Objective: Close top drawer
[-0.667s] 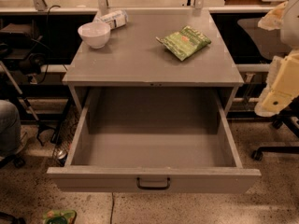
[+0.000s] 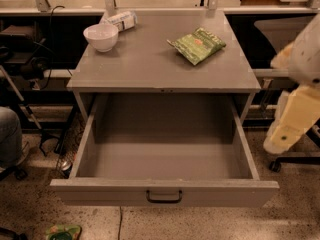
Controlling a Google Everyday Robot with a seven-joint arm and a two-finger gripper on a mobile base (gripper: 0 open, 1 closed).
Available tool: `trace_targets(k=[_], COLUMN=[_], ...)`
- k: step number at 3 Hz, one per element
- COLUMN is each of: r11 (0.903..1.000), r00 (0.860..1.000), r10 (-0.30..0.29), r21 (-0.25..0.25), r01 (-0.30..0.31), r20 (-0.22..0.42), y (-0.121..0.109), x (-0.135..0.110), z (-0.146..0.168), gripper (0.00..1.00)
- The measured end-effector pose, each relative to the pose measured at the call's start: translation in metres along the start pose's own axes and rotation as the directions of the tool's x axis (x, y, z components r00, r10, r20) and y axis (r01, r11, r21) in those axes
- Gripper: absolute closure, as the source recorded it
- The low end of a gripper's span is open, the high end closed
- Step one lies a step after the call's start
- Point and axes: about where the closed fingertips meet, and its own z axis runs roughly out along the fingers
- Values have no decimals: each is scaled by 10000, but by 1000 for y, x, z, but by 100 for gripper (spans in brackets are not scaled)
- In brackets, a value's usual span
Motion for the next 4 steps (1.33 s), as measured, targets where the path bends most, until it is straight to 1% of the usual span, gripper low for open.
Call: trace_targets(k=[1,2,3,4], r11=[9712,9100,8402,8107], r00=[9838,9454,8926,8631], r10=[1686,2947,4016,4549], r21=[-1599,-2610,-3052,-2992], r01=[-1765,-3221,-4482,-5033], r20=[-618,-1391,-2051,-2194], y=[51,102,150,169], x=[22,44,71,85], z=[52,99,147,172], gripper=[0,0,6,28])
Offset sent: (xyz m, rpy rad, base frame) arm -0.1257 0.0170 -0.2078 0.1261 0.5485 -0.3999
